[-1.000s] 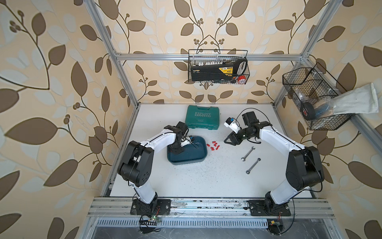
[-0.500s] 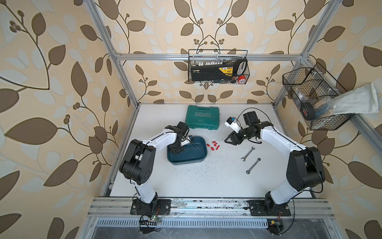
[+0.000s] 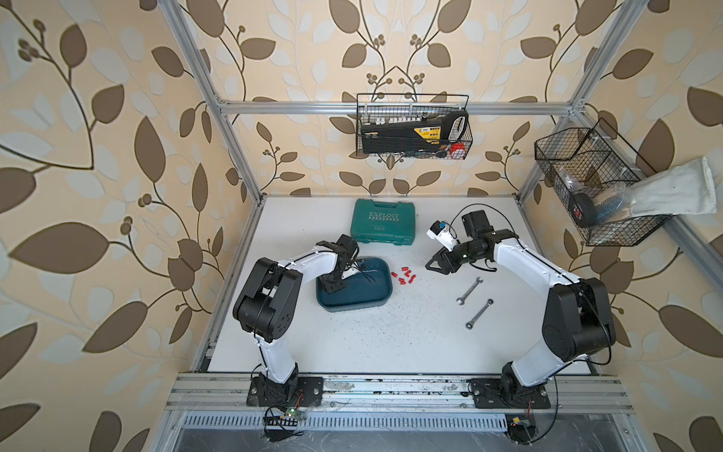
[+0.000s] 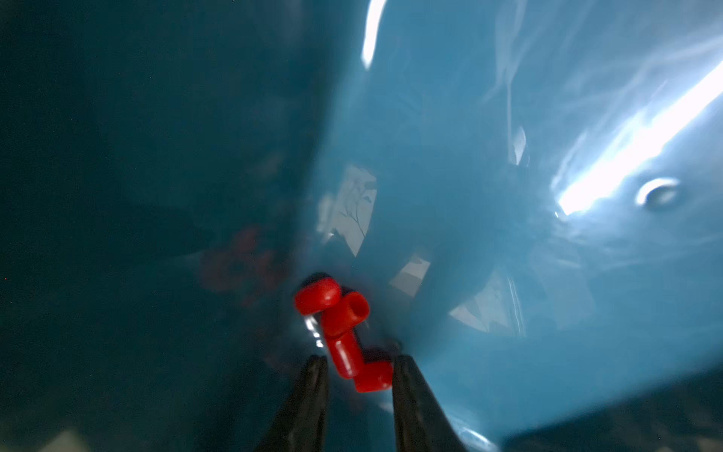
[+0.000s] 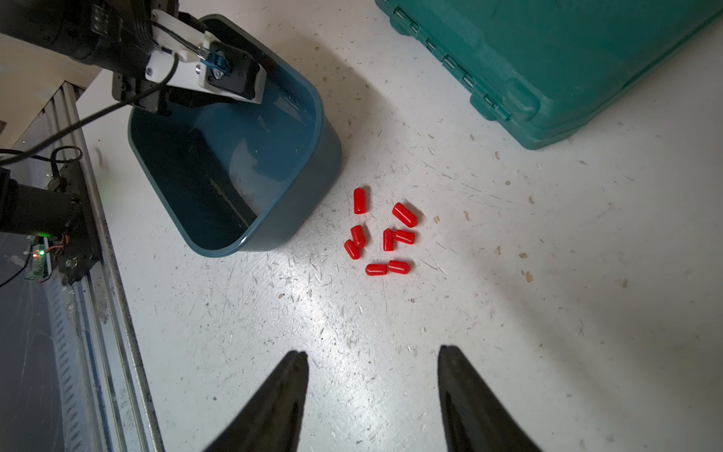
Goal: Take the screw protection sleeves out of the storage box
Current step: Pick up the screw protection sleeve from the storage box.
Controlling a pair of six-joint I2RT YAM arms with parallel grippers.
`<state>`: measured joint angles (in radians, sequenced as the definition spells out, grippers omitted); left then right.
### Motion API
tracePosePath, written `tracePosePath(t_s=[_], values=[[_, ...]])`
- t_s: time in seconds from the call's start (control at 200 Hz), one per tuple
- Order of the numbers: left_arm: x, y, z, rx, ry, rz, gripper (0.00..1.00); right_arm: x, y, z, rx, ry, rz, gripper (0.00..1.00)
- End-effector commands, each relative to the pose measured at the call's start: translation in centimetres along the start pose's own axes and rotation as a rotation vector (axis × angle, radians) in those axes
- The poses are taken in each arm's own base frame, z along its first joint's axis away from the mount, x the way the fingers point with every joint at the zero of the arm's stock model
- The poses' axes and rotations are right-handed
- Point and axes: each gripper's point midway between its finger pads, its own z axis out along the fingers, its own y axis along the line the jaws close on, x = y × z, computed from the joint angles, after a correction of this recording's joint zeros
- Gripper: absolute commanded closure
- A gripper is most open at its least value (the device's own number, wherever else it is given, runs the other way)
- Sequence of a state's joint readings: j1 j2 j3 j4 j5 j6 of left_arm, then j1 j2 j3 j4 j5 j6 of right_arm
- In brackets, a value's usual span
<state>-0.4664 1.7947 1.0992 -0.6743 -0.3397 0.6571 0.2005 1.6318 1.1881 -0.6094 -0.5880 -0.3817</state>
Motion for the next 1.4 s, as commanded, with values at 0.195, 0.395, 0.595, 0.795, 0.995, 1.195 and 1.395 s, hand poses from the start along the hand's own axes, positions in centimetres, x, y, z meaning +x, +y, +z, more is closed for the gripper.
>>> tracePosePath(t_s=[0.195,0.395,0.595,0.795,0.995,1.195,1.395], values=[[0.4,-1.2,1.0,0.026,0.022,0.019,0.81,0.3,0.6,-0.5,-0.025,-0.009,0.021,0.43],[-0.2,-0.8,-0.5,0.022,-0.034,-0.004,0.93,0.3,0.6,-0.5,-0.027,-0.011,0.024,0.43],[-0.7,-0.7,-2.5,0.036,-0.098,-0.016,1.0,0.3,0.6,-0.6,-0.026,-0.012,0.024,0.43],[-1.2,-1.1,-4.0,0.088,-0.153,-0.029,1.0,0.2,0.7,-0.7,-0.027,-0.016,0.022,0.43],[-2.0,-1.9,-6.0,0.165,-0.215,-0.043,1.0,0.2,0.7,-0.8,-0.031,-0.023,0.022,0.42],[-3.0,-2.2,-9.0,0.236,-0.297,-0.057,1.0,0.1,0.8,-1.0,-0.036,-0.029,0.023,0.42],[-4.3,-3.4,-11.7,0.344,-0.393,-0.057,1.0,0.0,0.8,-1.3,-0.037,-0.037,0.022,0.42]])
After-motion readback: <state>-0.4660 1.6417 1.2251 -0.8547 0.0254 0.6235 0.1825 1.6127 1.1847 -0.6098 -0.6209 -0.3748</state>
